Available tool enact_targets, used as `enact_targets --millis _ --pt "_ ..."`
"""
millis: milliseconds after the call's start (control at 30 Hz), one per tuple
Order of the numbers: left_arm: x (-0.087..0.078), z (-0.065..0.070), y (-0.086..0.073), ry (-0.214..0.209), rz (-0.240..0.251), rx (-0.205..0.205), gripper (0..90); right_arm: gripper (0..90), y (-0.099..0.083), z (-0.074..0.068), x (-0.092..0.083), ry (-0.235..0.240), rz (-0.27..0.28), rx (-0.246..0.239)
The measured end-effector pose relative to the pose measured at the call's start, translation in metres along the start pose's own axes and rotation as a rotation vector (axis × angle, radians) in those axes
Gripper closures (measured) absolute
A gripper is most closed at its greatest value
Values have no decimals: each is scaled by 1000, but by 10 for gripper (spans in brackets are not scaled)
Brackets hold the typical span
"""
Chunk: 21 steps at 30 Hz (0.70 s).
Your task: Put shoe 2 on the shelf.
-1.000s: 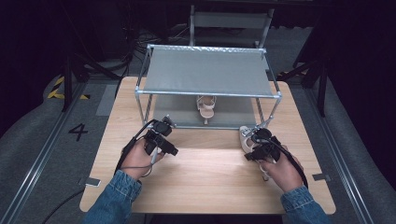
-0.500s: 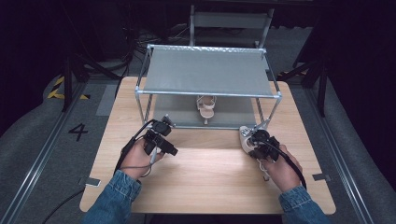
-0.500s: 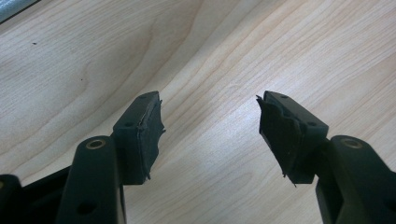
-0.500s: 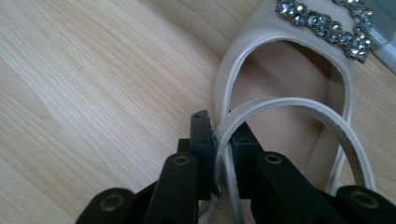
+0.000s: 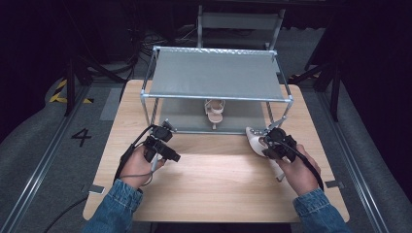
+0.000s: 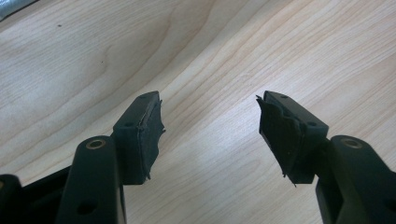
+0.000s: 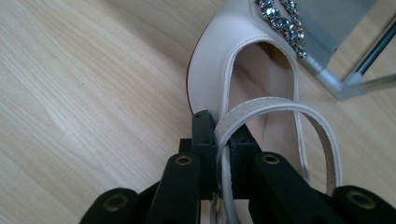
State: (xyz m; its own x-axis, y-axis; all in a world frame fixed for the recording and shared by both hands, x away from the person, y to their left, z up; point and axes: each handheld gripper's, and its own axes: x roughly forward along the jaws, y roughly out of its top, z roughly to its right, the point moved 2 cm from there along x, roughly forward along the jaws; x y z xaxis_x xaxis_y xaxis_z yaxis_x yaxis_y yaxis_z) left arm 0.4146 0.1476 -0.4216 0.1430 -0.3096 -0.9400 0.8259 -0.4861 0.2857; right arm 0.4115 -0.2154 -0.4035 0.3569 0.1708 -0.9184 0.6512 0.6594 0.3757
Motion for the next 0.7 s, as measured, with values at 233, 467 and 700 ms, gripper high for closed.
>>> enact_targets --millis 233,467,700 --pt "-2 -4 -7 5 3 -24 396 845 22 1 1 -9 35 -31" --pt "-3 -9 -14 8 0 -38 395 845 43 6 14 -26 50 -48" --pt "-7 -12 -20 11 12 -54 396 844 62 9 24 -60 68 -59"
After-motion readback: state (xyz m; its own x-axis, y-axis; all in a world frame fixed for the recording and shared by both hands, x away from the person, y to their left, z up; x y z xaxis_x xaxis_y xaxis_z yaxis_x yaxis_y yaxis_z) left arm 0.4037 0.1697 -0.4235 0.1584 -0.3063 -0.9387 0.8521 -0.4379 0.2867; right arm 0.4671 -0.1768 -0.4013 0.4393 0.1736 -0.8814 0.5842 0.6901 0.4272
